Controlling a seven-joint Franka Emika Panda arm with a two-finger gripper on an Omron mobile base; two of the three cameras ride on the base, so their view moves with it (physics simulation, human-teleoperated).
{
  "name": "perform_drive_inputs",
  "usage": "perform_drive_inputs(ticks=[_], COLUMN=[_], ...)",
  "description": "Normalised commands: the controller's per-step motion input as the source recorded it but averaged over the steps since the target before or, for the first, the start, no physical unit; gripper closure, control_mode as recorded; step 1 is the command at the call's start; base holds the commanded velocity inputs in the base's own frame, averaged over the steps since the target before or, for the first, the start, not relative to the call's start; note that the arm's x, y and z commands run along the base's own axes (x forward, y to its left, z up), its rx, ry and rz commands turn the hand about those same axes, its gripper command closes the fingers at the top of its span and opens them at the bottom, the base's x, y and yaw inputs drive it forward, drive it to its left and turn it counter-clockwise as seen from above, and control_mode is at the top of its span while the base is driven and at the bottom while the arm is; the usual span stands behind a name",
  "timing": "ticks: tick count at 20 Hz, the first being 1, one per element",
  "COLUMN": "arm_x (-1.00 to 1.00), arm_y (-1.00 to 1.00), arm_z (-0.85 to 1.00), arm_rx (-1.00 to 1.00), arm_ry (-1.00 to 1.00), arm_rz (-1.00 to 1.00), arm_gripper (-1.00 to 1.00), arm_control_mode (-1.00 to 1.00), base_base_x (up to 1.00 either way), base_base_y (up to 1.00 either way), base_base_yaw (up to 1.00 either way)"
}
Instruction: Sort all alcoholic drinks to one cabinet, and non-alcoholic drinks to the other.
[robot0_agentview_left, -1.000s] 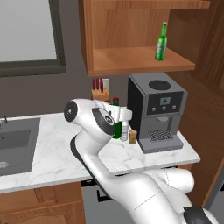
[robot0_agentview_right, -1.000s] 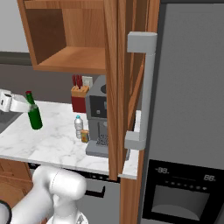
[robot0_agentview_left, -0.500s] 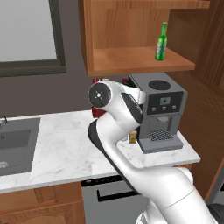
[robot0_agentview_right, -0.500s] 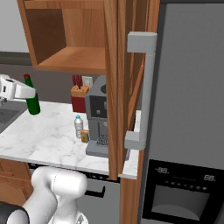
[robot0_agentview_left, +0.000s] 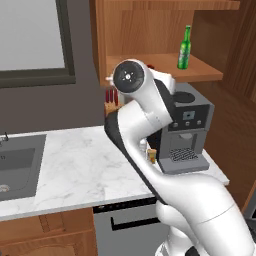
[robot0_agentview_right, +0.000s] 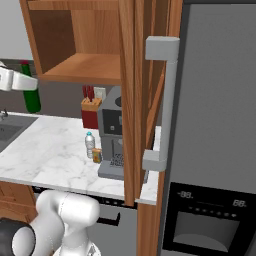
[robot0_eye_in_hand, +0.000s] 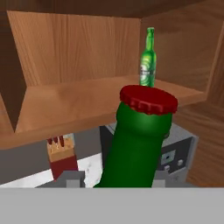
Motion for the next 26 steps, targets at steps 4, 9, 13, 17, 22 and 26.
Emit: perform_drive_inputs(ticks=[4, 9, 13, 17, 22, 26], arm_x=[0.13, 0.19, 0.15, 0.31, 0.26, 0.26], arm_y=[-0.06, -0.06, -0.1, -0.09, -0.13, -0.07], arm_z=[0.5, 0.33, 0.28, 0.11, 0.07, 0.01], arm_rx=[0.01, 0.0, 0.0, 0.0, 0.0, 0.0], arm_ry=[-0.08, -0.12, -0.11, -0.07, -0.04, -0.01], arm_rz=[0.11, 0.14, 0.14, 0.11, 0.11, 0.15], arm_gripper=[1.0, 1.0, 1.0, 1.0, 1.0, 1.0], arm_control_mode=[-1.0, -1.0, -1.0, -1.0, -1.0, -1.0], base_base_x=[0.0, 0.0, 0.0, 0.0, 0.0, 0.0], base_base_y=[0.0, 0.0, 0.0, 0.0, 0.0, 0.0], base_base_yaw=[0.0, 0.0, 0.0, 0.0, 0.0, 0.0])
